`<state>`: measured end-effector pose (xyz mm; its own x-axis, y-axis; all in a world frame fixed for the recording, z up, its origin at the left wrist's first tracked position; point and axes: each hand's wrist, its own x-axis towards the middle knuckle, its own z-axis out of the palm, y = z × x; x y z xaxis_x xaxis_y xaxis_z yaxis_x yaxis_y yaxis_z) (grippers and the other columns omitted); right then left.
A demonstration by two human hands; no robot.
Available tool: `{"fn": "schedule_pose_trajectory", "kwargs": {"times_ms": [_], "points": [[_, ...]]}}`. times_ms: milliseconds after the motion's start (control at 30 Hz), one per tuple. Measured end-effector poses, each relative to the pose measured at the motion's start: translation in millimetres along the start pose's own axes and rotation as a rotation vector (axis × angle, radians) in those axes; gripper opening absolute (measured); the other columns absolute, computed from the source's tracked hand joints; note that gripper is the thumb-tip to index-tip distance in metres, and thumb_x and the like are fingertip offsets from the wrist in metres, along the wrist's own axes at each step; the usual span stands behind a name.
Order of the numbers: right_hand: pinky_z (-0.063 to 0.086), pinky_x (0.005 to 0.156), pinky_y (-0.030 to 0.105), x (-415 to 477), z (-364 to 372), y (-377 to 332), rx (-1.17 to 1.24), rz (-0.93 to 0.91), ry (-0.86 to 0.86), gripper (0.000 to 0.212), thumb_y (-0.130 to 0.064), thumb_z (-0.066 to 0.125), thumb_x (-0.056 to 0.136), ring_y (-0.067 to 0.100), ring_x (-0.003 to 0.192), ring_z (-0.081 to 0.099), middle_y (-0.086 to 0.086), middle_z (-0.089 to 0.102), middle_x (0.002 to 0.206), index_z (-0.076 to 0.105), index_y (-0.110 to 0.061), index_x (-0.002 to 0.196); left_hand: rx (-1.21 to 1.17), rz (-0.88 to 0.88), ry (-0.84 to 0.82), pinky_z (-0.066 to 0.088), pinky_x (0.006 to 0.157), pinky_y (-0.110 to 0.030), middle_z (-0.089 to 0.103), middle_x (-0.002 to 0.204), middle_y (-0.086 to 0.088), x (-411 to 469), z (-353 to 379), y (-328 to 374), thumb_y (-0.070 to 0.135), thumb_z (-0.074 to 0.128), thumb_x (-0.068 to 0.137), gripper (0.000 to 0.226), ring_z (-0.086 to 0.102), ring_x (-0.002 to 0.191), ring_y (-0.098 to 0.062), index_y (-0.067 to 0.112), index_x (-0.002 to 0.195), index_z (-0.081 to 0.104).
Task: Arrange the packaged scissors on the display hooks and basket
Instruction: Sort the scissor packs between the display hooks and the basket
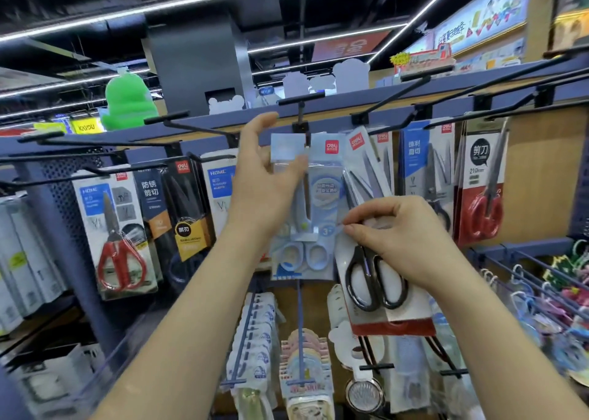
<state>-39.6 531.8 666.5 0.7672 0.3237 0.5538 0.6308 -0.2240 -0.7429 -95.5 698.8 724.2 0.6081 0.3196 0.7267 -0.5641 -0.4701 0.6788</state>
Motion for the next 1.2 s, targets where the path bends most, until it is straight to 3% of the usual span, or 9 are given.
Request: {"fn": "schedule_pose_trajectory", "kwargs": {"times_ms": [67, 167, 300, 400, 567, 800, 900, 1067, 1200], "points": [[0.051, 0.074, 0.022, -0.7, -2.2, 11.6, -0.039, 0.002, 0.029, 0.022, -0.019, 0.076, 0.084, -0.002, 0.077, 0.065, -0.019, 0.071, 0.073, 0.071, -0.036, 0.073, 0.028, 0.041, -0.044, 0.058, 0.075, -0.025, 0.06, 0.12, 0.002, -19.4, -2.9, -12.0, 0.0, 0.065, 0.089, 0.074, 0.07, 0.094, -0.01, 0.05, 0.134, 0.033], [0.048, 0.078, 0.027, -1.3, -6.4, 25.4, -0.193, 0.022, 0.097, 0.018, -0.022, 0.072, 0.087, 0.006, 0.087, 0.063, -0.017, 0.07, 0.091, 0.067, -0.038, 0.079, 0.27, 0.087, 0.038, 0.053, 0.069, -0.023, 0.058, 0.106, 0.026, -29.2, 1.0, -35.3, 0.009, 0.067, 0.09, 0.057, 0.066, 0.088, -0.003, 0.046, 0.129, 0.048], [0.042, 0.07, 0.029, -0.7, -9.8, 29.9, -0.409, 0.055, 0.131, 0.011, -0.027, 0.066, 0.09, 0.013, 0.083, 0.054, -0.01, 0.065, 0.103, 0.065, -0.038, 0.093, 0.432, 0.038, 0.079, 0.048, 0.1, -0.031, 0.057, 0.134, 0.009, -6.4, 8.0, -60.5, 0.005, 0.062, 0.092, 0.054, 0.056, 0.119, -0.011, 0.031, 0.138, 0.052], [0.042, 0.067, 0.03, 0.7, -9.5, 29.3, -0.522, 0.059, 0.119, 0.011, -0.03, 0.062, 0.093, 0.016, 0.084, 0.054, -0.007, 0.064, 0.104, 0.067, -0.035, 0.101, 0.635, -0.011, 0.004, 0.036, 0.08, -0.013, 0.052, 0.136, -0.002, 6.6, 17.0, -71.1, -0.002, 0.053, 0.094, 0.065, 0.051, 0.105, -0.012, 0.032, 0.148, 0.038], [0.054, 0.081, 0.037, 4.8, 9.2, 29.0, -0.522, 0.034, -0.019, 0.014, -0.029, 0.062, 0.091, 0.017, 0.099, 0.063, -0.011, 0.068, 0.106, 0.071, -0.033, 0.101, 0.807, -0.027, 0.009, 0.037, 0.079, -0.025, 0.048, 0.128, -0.007, 11.9, 23.5, -75.3, -0.004, 0.053, 0.091, 0.073, 0.046, 0.099, -0.016, 0.029, 0.152, 0.03], [0.046, 0.078, 0.011, -7.5, 7.5, 44.6, -0.096, 0.026, 0.023, 0.02, -0.022, 0.072, 0.088, -0.006, 0.092, 0.06, -0.02, 0.069, 0.093, 0.065, -0.04, 0.082, 0.739, -0.03, -0.03, 0.039, 0.101, -0.036, 0.028, 0.154, -0.006, -1.6, 26.1, -75.4, 0.011, 0.051, 0.097, 0.062, 0.041, 0.132, -0.026, 0.026, 0.151, 0.025], [0.039, 0.082, 0.001, -19.3, -1.2, 51.8, 0.128, 0.019, 0.112, 0.028, -0.018, 0.075, 0.086, -0.017, 0.1, 0.054, -0.022, 0.064, 0.107, 0.062, -0.038, 0.099, 0.661, -0.047, -0.022, 0.033, 0.11, -0.035, 0.027, 0.156, -0.004, -9.1, 24.3, -70.1, 0.018, 0.055, 0.096, 0.061, 0.034, 0.139, -0.022, 0.026, 0.15, 0.027], [0.042, 0.108, 0.055, -28.4, -7.7, 62.7, 0.298, -0.017, 0.137, 0.067, -0.039, 0.08, 0.074, 0.024, 0.128, 0.055, -0.007, 0.055, 0.138, 0.044, -0.053, 0.129, 0.45, 0.064, -0.052, 0.047, 0.094, -0.03, 0.047, 0.123, 0.012, -36.0, 37.6, -48.3, 0.032, 0.063, 0.094, 0.05, 0.053, 0.11, -0.008, 0.025, 0.14, 0.045], [0.044, 0.107, 0.053, -29.7, -11.4, 57.9, 0.392, -0.102, 0.086, 0.092, -0.035, 0.086, 0.071, 0.022, 0.131, 0.054, -0.008, 0.041, 0.153, 0.029, -0.064, 0.137, -0.109, -0.327, -0.207, 0.057, 0.084, -0.034, 0.068, 0.11, 0.007, -24.2, 57.2, -30.3, 0.034, 0.069, 0.088, 0.055, 0.068, 0.094, -0.011, 0.025, 0.138, 0.046]]}}
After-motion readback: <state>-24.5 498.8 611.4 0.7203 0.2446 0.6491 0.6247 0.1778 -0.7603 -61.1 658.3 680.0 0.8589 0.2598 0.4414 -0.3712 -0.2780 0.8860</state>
